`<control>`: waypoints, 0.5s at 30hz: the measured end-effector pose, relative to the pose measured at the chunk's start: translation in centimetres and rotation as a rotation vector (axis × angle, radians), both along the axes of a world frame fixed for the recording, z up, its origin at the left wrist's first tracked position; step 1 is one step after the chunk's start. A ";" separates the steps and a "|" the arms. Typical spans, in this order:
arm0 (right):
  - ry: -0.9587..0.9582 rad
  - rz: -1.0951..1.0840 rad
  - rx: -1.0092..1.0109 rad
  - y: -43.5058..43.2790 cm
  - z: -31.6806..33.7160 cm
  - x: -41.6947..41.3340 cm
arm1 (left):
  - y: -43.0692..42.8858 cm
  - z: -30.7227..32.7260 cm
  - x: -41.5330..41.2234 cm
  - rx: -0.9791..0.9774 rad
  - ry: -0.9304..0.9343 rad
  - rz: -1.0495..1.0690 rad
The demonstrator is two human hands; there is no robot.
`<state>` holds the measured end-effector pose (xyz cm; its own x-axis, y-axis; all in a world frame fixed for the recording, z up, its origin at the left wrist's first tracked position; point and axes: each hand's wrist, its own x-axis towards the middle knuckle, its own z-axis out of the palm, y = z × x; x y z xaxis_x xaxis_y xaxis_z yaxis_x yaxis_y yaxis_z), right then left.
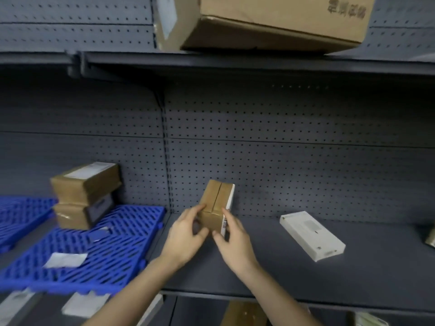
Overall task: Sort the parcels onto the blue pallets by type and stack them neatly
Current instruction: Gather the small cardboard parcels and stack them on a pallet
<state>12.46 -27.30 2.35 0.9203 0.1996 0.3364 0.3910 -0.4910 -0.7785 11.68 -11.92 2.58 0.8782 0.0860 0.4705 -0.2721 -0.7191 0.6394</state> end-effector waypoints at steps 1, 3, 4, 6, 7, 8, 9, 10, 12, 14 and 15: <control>-0.004 0.026 0.010 1.3 0.2 -0.4 | 1.1 0.1 -0.9 0.001 -0.025 0.038; -0.018 0.072 0.025 4.1 0.2 -0.9 | 3.7 0.1 -2.5 0.028 -0.062 0.095; -0.024 0.092 0.026 5.6 0.2 -1.2 | 5.1 0.0 -3.2 0.045 -0.075 0.116; -0.024 0.132 0.013 8.5 -0.1 -1.9 | 8.0 -0.3 -4.6 0.050 -0.084 0.162; -0.020 0.153 0.004 10.0 -0.3 -2.1 | 9.5 -0.5 -5.2 0.043 -0.084 0.183; -0.014 0.171 -0.001 11.5 -0.5 -2.2 | 11.0 -0.7 -5.6 0.034 -0.081 0.197; -0.008 0.184 -0.007 13.0 -0.7 -2.3 | 12.5 -1.0 -6.0 0.027 -0.074 0.203; -0.001 0.194 -0.014 14.5 -0.9 -2.3 | 14.0 -1.2 -6.3 0.025 -0.068 0.204; 0.024 0.204 -0.017 17.8 -1.2 -2.4 | 17.3 -1.7 -6.6 0.019 -0.052 0.202; 0.058 0.207 -0.017 20.9 -1.6 -2.4 | 20.5 -2.1 -6.5 0.017 -0.013 0.196; 0.064 0.209 -0.024 22.3 -1.7 -2.4 | 22.1 -2.2 -6.3 0.019 0.002 0.188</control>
<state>10.03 -5.01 0.62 0.8777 0.3954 0.2709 0.4359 -0.4235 -0.7941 5.34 10.15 0.34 0.8486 0.2399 0.4715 -0.1302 -0.7691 0.6258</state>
